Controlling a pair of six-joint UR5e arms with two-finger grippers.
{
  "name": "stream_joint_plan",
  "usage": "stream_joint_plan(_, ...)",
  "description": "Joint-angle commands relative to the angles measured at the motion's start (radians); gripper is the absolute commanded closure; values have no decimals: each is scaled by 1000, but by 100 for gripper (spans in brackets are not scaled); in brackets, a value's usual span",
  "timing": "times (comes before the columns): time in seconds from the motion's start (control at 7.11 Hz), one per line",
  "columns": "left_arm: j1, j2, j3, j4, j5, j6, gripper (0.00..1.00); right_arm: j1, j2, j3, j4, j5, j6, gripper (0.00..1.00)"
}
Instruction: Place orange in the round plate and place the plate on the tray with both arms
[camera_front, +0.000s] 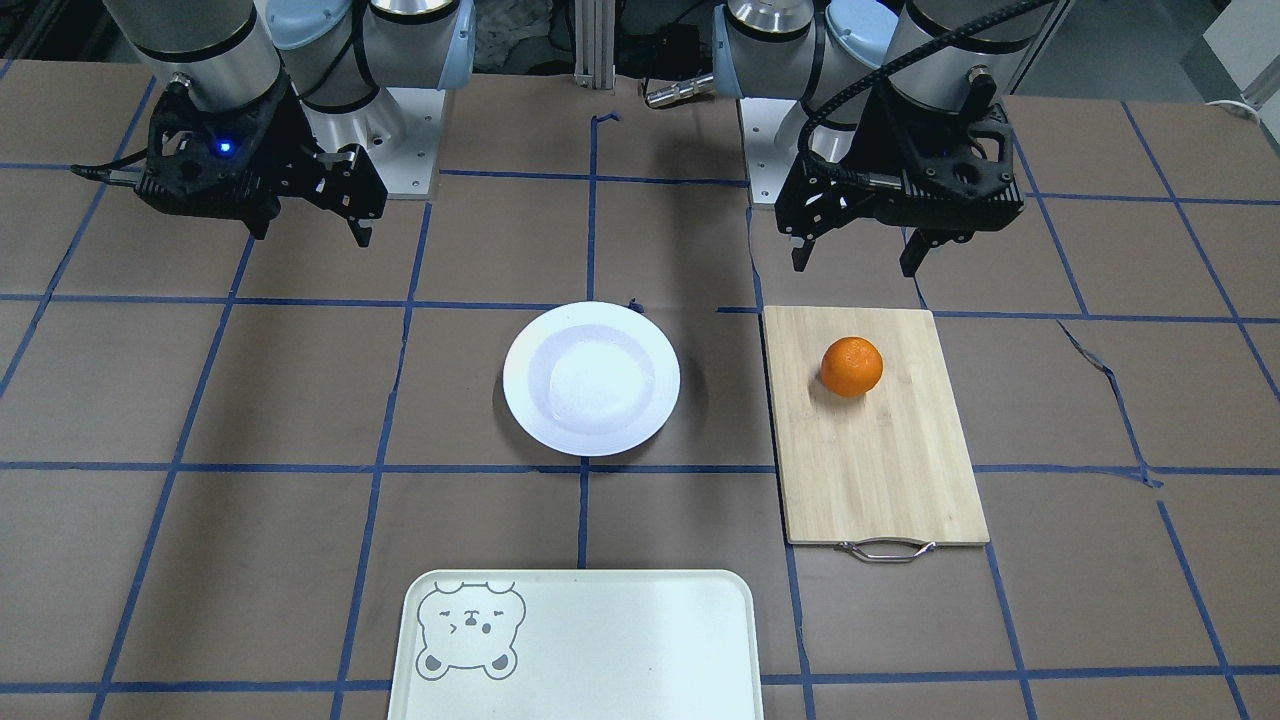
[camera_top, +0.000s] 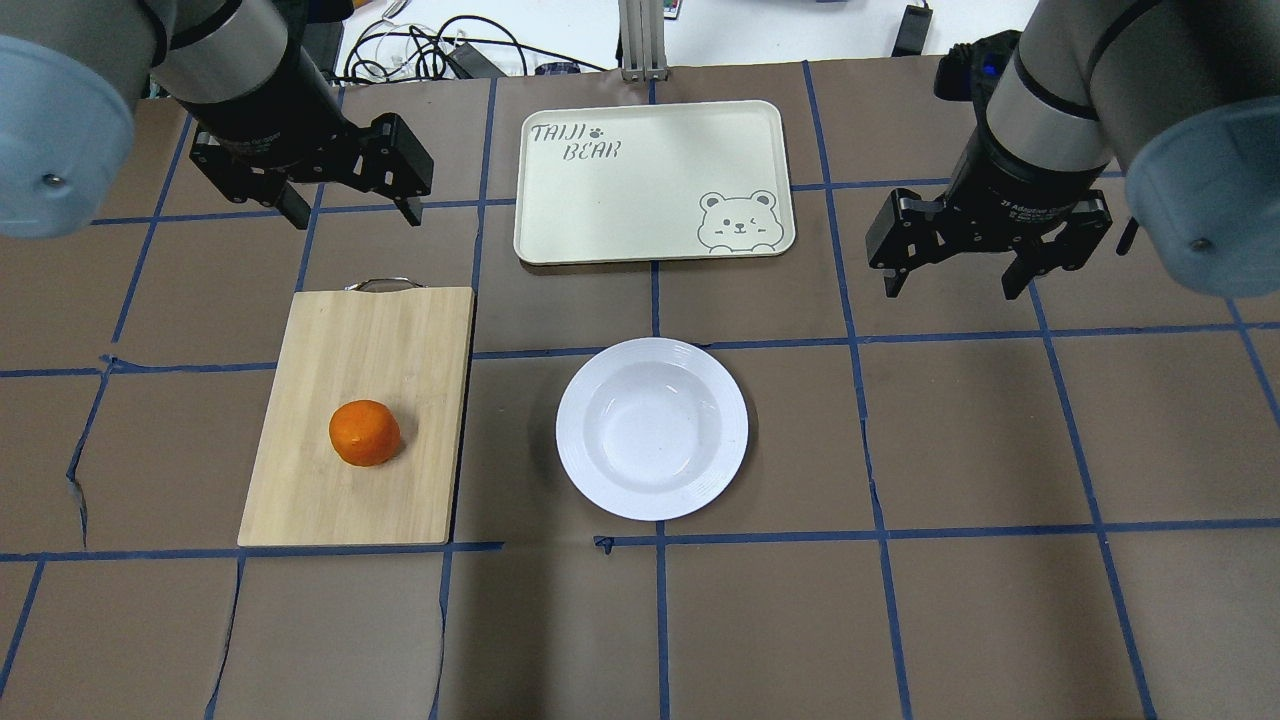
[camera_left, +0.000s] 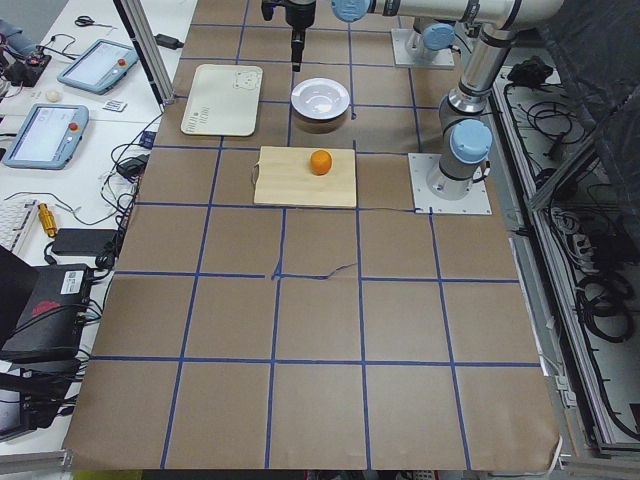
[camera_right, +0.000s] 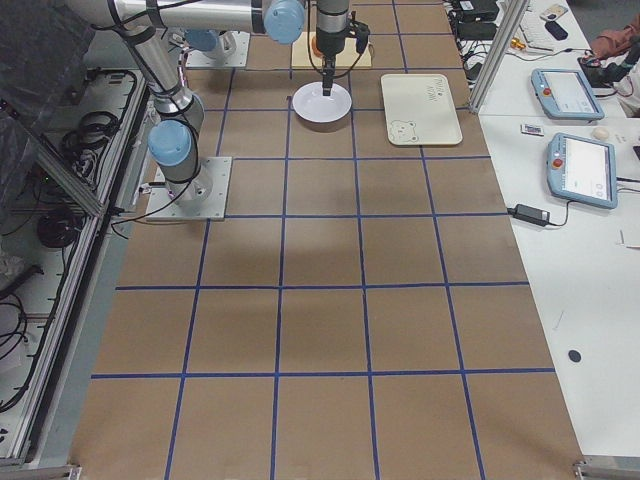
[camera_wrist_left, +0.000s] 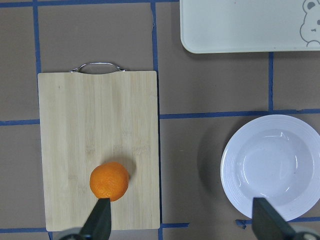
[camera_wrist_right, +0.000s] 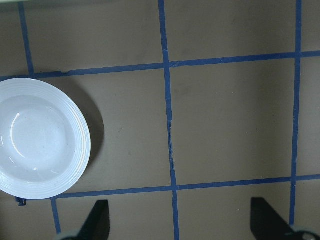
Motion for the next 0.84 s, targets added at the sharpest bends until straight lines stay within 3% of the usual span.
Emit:
stream_joint_plan(0.0, 0, 0, -1, -1, 0, 0, 0, 1, 0, 1, 1, -4, 1, 0)
stream_joint_plan(0.42, 13, -1, -10, -16, 2, 0, 0, 0, 0, 1, 1, -7, 1, 0)
stream_joint_plan(0.7, 20, -21, -104, -54, 44, -6, 0, 0, 0, 0, 1, -6, 1, 0)
